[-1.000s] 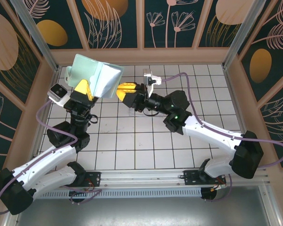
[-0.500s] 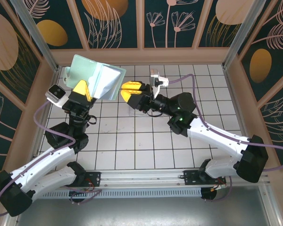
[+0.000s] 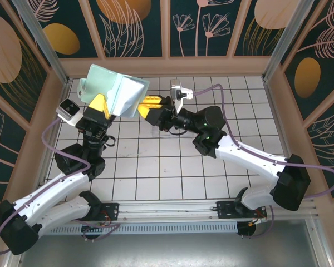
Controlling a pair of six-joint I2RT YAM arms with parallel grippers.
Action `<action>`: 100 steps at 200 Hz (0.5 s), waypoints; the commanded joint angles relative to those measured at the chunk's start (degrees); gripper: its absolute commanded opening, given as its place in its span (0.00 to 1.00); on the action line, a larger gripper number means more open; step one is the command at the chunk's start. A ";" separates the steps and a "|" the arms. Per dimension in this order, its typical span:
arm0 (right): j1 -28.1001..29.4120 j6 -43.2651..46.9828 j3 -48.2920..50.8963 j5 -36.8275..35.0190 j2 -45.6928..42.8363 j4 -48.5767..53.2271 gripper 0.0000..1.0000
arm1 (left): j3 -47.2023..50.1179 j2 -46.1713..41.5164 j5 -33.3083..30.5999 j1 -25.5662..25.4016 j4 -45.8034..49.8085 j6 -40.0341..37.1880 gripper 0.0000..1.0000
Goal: Take the credit cards out of the card holder
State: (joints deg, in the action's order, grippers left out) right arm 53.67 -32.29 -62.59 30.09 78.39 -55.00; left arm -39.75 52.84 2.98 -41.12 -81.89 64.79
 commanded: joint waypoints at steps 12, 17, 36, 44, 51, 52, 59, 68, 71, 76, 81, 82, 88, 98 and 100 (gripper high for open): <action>0.11 -0.93 -2.54 2.50 1.02 -5.80 0.19 | -1.37 -0.10 1.20 0.13 -2.57 0.79 0.00; 0.12 -0.93 -2.62 2.73 1.12 -6.13 0.17 | -1.33 -0.16 1.15 0.17 -2.57 0.81 0.00; 0.12 -1.31 -2.45 4.24 1.29 -8.99 0.11 | -0.97 -0.10 0.88 0.15 -2.58 0.82 0.00; 0.21 -1.60 -2.37 5.06 1.38 -10.90 0.09 | -0.86 -0.12 0.68 0.11 -2.56 0.88 0.00; 0.26 -1.93 -2.34 5.69 1.49 -12.29 0.07 | -0.68 -0.16 0.38 0.15 -2.50 0.90 0.00; 0.28 -1.95 -2.35 5.78 1.45 -12.44 0.07 | -0.68 -0.18 0.33 0.16 -2.49 0.88 0.00; 0.33 -2.10 -2.51 6.28 1.47 -13.36 0.07 | -0.60 -0.10 0.23 0.15 -2.42 0.91 0.00; 0.56 -1.91 -2.70 6.77 1.57 -13.90 0.08 | -0.68 -0.10 0.18 0.17 -2.39 0.88 0.00; 0.69 -1.78 -2.83 6.82 1.57 -13.90 0.10 | -0.68 -0.10 0.18 0.10 -2.33 0.87 0.00; 0.81 -1.58 -3.06 6.93 1.56 -13.82 0.12 | -0.68 -0.02 0.18 0.10 -2.31 0.87 0.00; 0.97 -1.34 -3.15 6.92 1.45 -13.66 0.15 | -0.70 0.05 0.27 0.11 -2.31 0.93 0.00; 0.98 -1.22 -3.20 6.87 1.47 -13.65 0.15 | -0.69 0.06 0.27 0.14 -2.31 0.94 0.00; 1.10 -0.99 -3.48 6.70 1.50 -13.28 0.15 | -0.77 0.15 0.30 0.16 -2.31 1.10 0.00; 1.24 -0.48 -3.89 6.52 1.59 -12.58 0.15 | -0.77 0.33 0.34 0.09 -2.39 1.27 0.00; 1.19 -0.42 -4.00 6.51 1.61 -12.43 0.15 | -0.77 0.36 0.42 0.08 -2.33 1.29 0.00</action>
State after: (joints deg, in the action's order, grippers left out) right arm 53.98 -33.54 -63.31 35.62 79.79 -63.18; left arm -39.77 52.88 2.50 -41.12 -83.18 64.84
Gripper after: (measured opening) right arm 0.152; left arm 0.064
